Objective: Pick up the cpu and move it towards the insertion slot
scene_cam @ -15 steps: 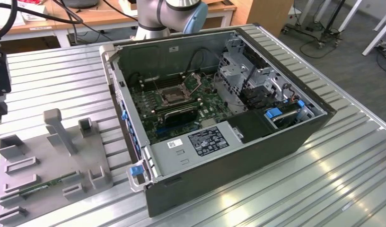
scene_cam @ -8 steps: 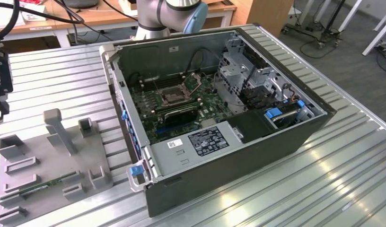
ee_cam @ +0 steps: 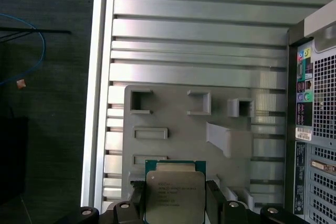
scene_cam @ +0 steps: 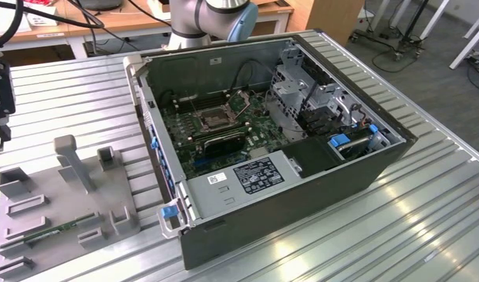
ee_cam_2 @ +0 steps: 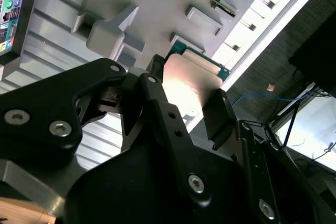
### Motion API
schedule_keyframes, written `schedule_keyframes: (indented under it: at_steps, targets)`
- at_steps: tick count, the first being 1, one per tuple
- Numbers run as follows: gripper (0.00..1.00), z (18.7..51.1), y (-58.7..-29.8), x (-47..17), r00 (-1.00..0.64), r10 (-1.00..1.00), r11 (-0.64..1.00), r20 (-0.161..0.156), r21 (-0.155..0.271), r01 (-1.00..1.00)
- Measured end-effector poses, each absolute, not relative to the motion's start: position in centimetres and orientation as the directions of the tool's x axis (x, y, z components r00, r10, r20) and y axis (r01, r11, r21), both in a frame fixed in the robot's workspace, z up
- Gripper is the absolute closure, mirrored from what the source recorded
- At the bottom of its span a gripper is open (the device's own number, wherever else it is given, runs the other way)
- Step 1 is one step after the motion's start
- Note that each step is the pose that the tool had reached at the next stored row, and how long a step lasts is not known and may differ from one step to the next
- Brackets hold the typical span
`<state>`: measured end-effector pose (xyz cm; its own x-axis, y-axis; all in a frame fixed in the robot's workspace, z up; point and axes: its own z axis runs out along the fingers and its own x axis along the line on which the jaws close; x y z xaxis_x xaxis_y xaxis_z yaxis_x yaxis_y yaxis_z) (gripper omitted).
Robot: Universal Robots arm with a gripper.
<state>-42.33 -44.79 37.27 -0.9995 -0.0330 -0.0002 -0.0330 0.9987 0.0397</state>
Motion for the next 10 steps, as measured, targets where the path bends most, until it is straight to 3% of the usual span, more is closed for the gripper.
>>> schedule_keyframes:
  at_steps: [10]
  targets:
    - [0.45,37.3,-44.79,-42.08,-0.999,-0.033,0.999,0.0,0.04,-0.033]
